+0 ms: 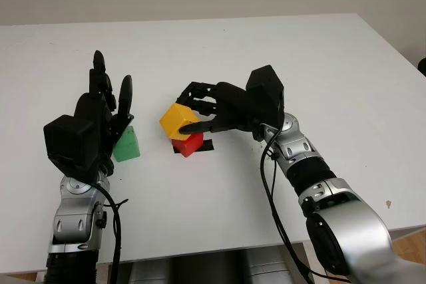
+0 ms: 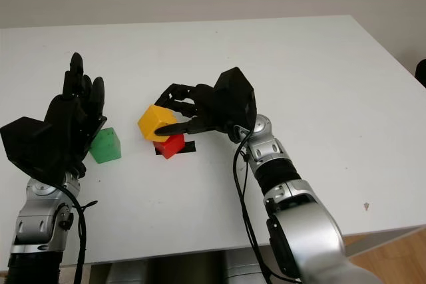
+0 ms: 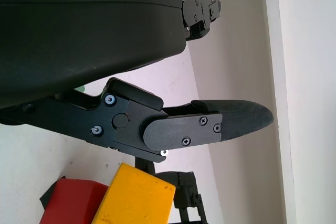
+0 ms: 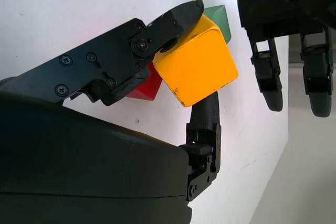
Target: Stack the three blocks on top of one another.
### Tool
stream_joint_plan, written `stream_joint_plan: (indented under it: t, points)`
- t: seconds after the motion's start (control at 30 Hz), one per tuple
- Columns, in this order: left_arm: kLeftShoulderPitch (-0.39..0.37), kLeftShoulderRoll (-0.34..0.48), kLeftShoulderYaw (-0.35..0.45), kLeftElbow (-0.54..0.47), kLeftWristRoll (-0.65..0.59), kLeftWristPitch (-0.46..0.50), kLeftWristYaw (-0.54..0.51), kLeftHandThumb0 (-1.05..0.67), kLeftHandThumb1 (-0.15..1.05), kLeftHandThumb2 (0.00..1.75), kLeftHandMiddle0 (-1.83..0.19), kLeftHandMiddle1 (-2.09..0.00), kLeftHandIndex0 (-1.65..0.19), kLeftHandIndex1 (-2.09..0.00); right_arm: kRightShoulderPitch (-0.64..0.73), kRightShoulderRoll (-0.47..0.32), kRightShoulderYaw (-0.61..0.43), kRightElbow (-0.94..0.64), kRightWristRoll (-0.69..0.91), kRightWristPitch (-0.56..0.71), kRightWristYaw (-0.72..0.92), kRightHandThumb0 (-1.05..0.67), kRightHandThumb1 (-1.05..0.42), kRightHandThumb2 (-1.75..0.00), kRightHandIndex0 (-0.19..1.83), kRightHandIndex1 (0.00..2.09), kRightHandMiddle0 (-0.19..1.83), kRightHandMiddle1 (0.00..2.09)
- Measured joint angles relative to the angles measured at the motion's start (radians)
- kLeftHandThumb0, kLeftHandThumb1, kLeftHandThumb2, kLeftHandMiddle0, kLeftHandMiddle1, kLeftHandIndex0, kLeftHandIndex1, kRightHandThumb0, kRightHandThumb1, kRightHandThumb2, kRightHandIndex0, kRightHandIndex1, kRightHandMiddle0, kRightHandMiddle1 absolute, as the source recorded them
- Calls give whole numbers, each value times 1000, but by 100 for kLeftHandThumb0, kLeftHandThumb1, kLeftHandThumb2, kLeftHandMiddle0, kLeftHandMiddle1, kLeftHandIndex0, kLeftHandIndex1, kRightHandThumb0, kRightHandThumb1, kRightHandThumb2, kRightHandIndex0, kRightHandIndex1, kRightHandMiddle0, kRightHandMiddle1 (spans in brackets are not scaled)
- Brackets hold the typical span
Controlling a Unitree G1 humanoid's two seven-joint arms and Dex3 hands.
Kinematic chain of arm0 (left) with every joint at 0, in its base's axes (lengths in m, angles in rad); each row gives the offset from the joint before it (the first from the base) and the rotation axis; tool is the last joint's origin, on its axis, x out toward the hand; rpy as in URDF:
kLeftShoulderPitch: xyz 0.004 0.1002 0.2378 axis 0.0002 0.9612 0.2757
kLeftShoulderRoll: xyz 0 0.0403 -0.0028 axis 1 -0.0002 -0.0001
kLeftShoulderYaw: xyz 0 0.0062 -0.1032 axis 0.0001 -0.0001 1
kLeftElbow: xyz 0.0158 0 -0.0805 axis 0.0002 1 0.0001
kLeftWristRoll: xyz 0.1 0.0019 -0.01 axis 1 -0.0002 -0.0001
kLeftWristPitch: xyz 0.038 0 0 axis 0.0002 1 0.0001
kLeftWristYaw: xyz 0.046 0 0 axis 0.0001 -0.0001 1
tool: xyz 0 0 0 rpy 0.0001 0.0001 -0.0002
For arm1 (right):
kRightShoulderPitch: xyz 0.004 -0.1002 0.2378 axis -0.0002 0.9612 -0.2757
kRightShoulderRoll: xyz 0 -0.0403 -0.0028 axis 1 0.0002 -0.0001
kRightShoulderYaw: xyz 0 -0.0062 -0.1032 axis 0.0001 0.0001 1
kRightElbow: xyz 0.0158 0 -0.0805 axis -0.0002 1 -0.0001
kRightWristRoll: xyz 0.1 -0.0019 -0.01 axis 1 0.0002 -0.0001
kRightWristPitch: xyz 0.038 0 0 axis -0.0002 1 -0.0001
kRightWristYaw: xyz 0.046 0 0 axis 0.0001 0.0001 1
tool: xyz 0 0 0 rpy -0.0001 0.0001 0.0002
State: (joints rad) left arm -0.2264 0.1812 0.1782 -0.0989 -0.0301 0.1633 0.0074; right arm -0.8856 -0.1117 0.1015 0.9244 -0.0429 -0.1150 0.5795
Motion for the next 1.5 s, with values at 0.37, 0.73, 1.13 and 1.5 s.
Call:
stream_joint_plan:
  t: [0.37,0.73,1.13,1.5]
  points:
    - [0,0,2,0,-11,0,-5,-78,105,51,19,0,17,-6,-10,-25,14,17,-43,-77,-23,-52,-91,-5,26,7,38,157]
    - [0,4,2,0,-10,0,-8,-78,105,52,19,0,17,-6,-12,-46,21,50,-72,-122,-39,-54,-91,-5,26,6,42,153]
    - [0,5,2,0,-11,3,-8,-78,105,52,19,0,17,-5,-12,-77,50,52,-117,-190,-46,-56,-92,-6,26,6,40,155]
    - [0,6,3,-4,-12,6,-10,-78,105,51,19,0,18,-5,-11,-94,63,65,-145,-249,-59,-57,-92,-5,26,6,41,155]
